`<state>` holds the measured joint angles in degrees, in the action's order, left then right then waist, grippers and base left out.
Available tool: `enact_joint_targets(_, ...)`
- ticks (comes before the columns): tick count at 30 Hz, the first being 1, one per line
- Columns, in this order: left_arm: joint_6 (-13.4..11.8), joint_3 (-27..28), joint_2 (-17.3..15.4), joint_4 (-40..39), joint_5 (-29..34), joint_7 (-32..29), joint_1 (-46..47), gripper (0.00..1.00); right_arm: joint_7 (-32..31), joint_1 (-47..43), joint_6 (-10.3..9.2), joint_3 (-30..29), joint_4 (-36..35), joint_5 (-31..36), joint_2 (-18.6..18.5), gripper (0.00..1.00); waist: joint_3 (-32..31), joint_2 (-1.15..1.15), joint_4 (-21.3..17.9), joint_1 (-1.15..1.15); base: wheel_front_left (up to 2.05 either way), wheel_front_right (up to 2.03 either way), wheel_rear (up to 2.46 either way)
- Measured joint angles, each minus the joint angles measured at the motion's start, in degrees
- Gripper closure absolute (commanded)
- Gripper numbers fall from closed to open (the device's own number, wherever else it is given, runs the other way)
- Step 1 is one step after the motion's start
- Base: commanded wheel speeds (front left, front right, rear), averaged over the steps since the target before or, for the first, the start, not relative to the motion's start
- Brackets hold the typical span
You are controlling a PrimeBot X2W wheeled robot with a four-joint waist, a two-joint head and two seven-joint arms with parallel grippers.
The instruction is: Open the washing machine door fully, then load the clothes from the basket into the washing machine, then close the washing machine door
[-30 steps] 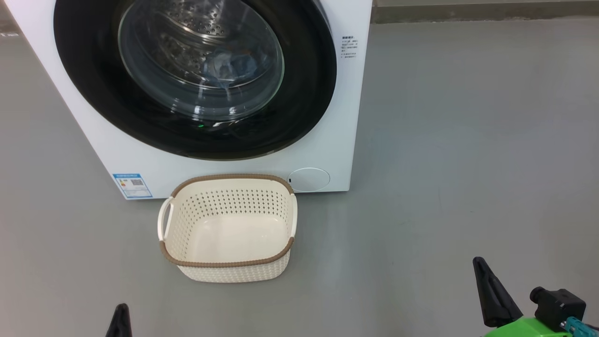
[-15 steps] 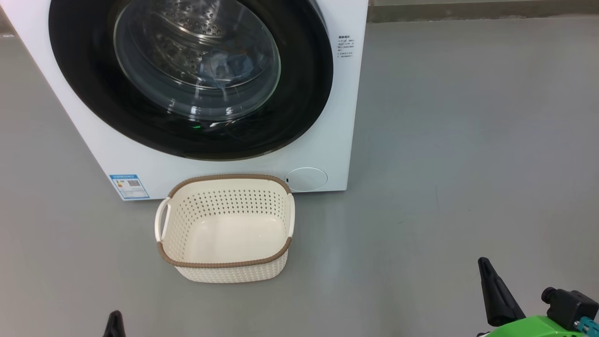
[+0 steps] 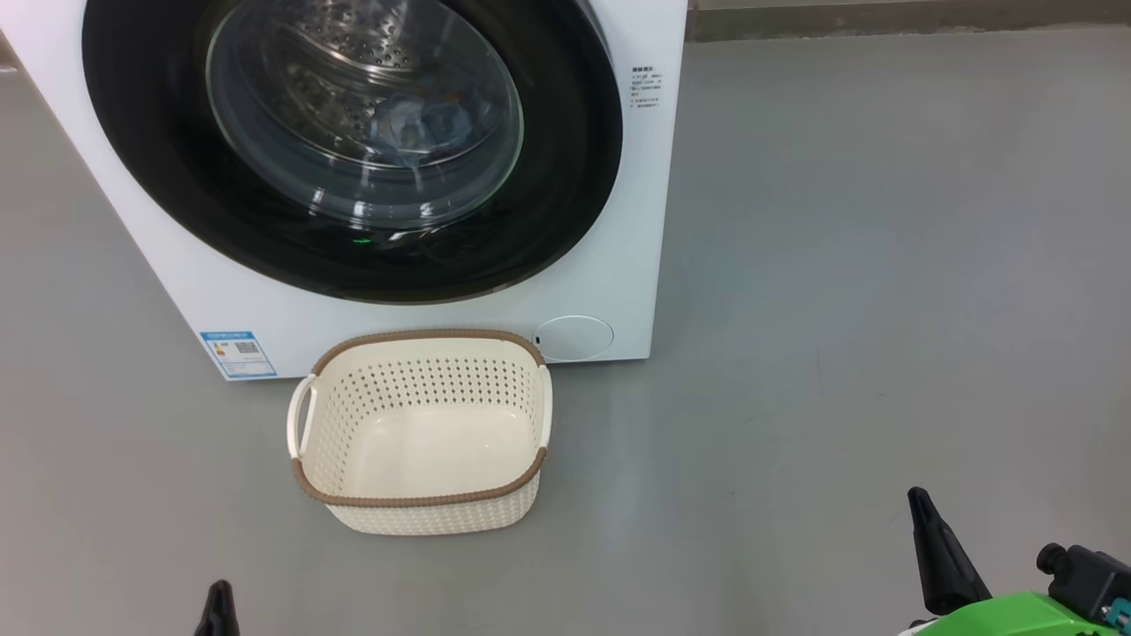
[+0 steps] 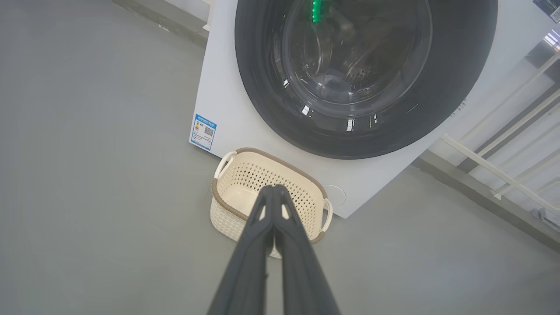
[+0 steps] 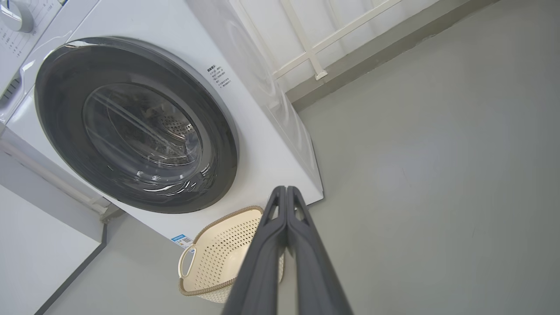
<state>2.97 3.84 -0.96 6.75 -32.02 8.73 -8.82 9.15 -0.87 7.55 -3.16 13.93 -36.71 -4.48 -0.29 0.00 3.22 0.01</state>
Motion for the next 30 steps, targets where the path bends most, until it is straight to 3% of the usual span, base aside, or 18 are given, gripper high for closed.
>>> enact_joint_targets(30,1.4,0.2,-0.2,2.7,-19.5,-4.8,4.2,1.00,-5.1,1.0,0.00,-1.5,0.5,-17.8,0.7,1.00,0.2,0.00,-1.1,0.00,0.00,0.00,0.00)
